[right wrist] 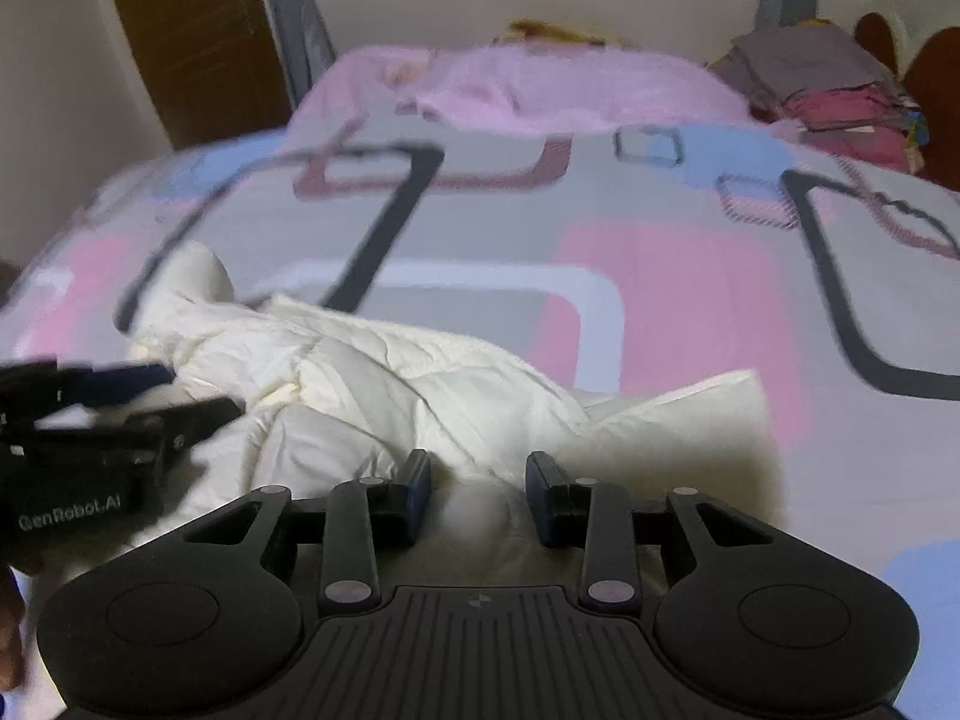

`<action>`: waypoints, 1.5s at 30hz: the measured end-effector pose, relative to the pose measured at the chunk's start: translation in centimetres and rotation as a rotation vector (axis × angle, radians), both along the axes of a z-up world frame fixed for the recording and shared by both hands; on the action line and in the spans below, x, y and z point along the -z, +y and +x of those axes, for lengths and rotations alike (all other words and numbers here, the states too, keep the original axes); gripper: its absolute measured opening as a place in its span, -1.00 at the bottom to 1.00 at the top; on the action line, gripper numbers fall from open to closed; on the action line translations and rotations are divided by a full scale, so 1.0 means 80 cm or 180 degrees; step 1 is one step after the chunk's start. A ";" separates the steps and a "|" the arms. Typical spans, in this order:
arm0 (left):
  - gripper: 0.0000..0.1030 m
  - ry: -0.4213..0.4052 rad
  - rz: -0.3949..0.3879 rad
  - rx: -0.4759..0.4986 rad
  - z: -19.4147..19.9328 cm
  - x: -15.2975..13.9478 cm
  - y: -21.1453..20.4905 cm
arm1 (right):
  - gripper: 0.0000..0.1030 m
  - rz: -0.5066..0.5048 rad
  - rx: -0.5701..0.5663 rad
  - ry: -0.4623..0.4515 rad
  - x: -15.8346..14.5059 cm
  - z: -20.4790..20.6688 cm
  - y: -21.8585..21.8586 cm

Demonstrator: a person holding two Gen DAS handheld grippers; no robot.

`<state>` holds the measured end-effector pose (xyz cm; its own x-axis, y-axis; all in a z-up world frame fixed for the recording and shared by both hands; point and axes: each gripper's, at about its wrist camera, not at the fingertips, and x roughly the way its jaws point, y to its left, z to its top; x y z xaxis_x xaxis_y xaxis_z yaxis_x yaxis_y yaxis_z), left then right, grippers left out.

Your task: Fold large clothes

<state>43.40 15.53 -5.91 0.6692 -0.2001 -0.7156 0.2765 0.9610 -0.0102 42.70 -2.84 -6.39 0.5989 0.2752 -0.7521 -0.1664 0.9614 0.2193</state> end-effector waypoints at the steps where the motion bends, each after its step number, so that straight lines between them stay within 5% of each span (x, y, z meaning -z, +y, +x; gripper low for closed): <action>1: 0.44 -0.0087 -0.0020 0.0028 -0.017 -0.011 0.002 | 0.35 0.0036 -0.0018 -0.0091 -0.013 -0.014 -0.003; 4: 0.36 -0.0252 -0.0090 0.0044 -0.074 -0.033 0.004 | 0.41 0.0116 -0.0209 -0.0259 -0.043 -0.067 -0.012; 7: 0.02 -0.0281 -0.0187 0.0032 -0.129 -0.043 0.003 | 0.00 0.0049 -0.0339 -0.0251 -0.050 -0.110 -0.013; 11: 0.02 -0.0207 -0.0269 -0.0042 -0.176 -0.035 -0.004 | -0.02 -0.0004 -0.0422 -0.0157 -0.033 -0.153 -0.012; 20: 0.04 -0.0032 0.0051 -0.0151 -0.185 0.030 -0.023 | -0.02 0.0071 -0.0350 0.0040 0.037 -0.162 -0.010; 29: 0.08 -0.0270 0.0070 -0.0252 -0.248 -0.017 -0.019 | -0.02 0.0176 -0.0322 -0.0335 -0.020 -0.228 -0.045; 38: 0.10 -0.0026 0.0082 -0.0407 -0.252 0.029 -0.016 | -0.02 0.0257 -0.0322 0.0134 0.037 -0.232 -0.040; 45: 0.08 0.0005 0.0132 -0.0527 -0.260 0.030 -0.011 | -0.02 0.0328 -0.0354 0.0168 0.032 -0.239 -0.056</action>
<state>22.61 14.66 -8.28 0.6894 -0.0574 -0.7221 0.1142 0.9930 0.0302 23.56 -7.29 -8.97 0.5208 0.4149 -0.7461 -0.2561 0.9096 0.3271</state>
